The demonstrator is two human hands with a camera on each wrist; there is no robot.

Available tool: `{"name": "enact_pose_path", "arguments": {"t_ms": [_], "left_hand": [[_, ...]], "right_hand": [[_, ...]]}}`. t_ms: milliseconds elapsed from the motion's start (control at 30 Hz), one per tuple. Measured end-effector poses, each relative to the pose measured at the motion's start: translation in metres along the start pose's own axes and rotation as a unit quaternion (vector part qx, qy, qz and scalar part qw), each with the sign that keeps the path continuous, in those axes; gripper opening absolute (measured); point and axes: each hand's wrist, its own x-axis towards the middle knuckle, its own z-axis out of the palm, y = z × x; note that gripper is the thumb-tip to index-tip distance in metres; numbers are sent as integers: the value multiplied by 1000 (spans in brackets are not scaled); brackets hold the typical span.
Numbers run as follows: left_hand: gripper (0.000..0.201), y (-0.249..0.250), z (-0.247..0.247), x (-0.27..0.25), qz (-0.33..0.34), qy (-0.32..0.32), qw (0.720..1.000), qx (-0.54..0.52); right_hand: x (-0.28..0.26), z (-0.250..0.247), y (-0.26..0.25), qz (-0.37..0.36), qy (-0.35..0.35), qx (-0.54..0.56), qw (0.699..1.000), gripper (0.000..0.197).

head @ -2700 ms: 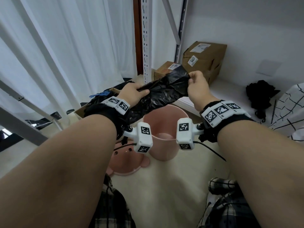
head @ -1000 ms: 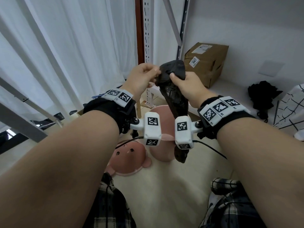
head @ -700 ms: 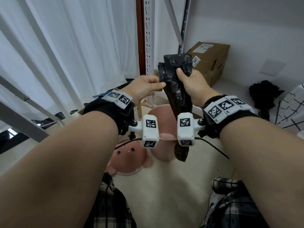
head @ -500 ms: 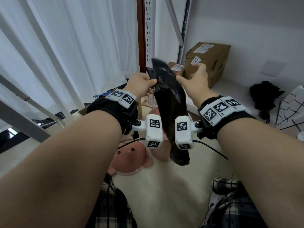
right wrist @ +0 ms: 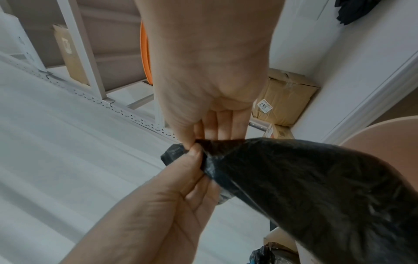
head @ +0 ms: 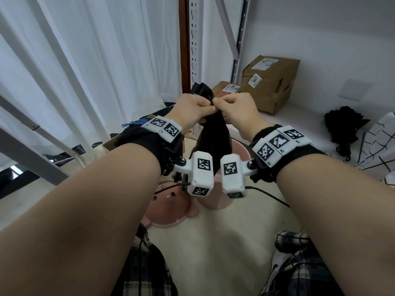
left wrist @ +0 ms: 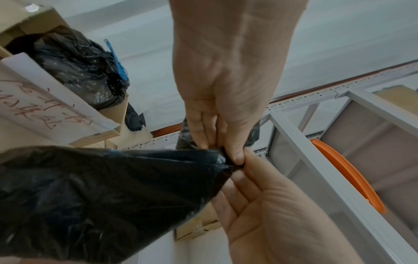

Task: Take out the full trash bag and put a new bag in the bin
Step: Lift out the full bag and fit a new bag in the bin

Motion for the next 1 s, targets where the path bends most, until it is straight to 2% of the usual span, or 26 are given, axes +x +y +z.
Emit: {"name": "enact_pose_path", "arguments": {"t_ms": [133, 233, 333, 400, 467, 600, 633, 700, 767, 800, 867, 967, 1000], "left_hand": [[19, 1, -1, -3, -6, 6, 999, -35], [18, -1, -5, 1, -16, 38, 999, -36], [24, -7, -11, 9, -43, 128, 991, 3], [29, -10, -16, 11, -68, 193, 979, 14], [28, -15, -21, 12, -62, 232, 971, 8], [10, -18, -21, 12, -15, 256, 966, 12], [9, -17, -20, 11, -1, 257, 966, 15], [9, -15, -18, 10, 29, 262, 965, 16], [9, -10, -17, 9, 45, 272, 961, 14], [9, -8, -17, 8, 48, 278, 959, 14], [16, -5, -17, 8, 45, 265, 963, 22], [41, -6, -18, 5, 21, 202, 978, 38], [39, -7, -18, 6, 12, 177, 984, 37]], "right_hand": [[7, -1, 3, 9, 37, -14, 999, 30], [11, -4, 6, 17, 78, -21, 997, 26], [16, -11, 9, 42, 172, -14, 984, 17], [18, -18, 12, 63, 236, 41, 969, 20], [17, -20, 12, 67, 263, 91, 958, 15], [16, -14, 6, 57, 242, 146, 958, 10], [15, -11, 6, 52, 215, 152, 963, 8], [14, -8, 8, 68, 137, 98, 983, 13], [9, -7, 11, 90, 70, 56, 992, 8], [7, -8, 13, 102, 69, 53, 991, 11], [7, -12, 16, 122, 115, 80, 983, 18], [7, -18, 13, 132, 142, 93, 977, 15], [8, -19, 14, 130, 142, 84, 978, 13]]}}
